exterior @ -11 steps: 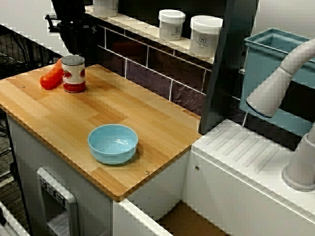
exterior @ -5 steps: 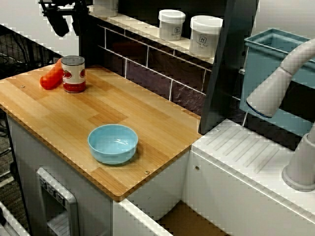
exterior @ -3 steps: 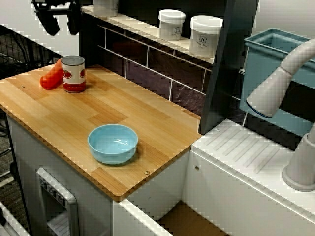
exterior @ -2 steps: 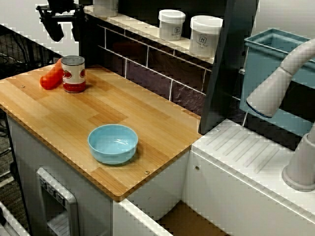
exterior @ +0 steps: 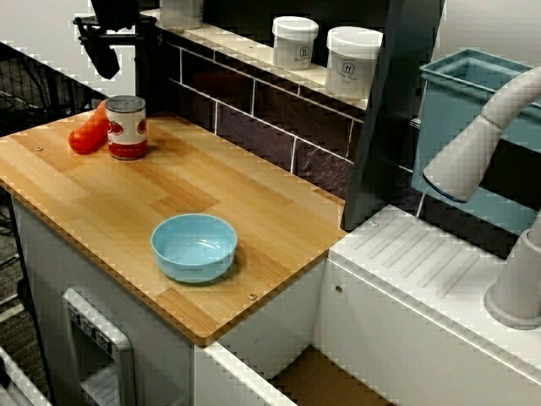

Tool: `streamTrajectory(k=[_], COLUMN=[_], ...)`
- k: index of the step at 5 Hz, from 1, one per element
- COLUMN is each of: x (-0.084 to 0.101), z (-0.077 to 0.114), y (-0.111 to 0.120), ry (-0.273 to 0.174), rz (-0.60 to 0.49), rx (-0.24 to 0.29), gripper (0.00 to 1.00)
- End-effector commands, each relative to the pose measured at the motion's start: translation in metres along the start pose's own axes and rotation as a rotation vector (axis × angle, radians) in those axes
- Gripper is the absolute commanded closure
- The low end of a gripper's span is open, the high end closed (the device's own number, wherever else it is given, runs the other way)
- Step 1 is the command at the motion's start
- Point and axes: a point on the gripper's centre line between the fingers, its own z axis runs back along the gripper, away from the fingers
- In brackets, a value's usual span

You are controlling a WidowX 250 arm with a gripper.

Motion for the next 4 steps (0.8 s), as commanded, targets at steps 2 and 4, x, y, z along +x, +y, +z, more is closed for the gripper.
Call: streamTrajectory(k=[2, 4], x=[0.002, 0.004], z=[-0.009, -0.014], y=[-0.004, -0.006], ry=[-0.028, -0.013], rz=[0.013, 0.000], rx=[0.041, 0.043], gripper=[0.00, 0.00])
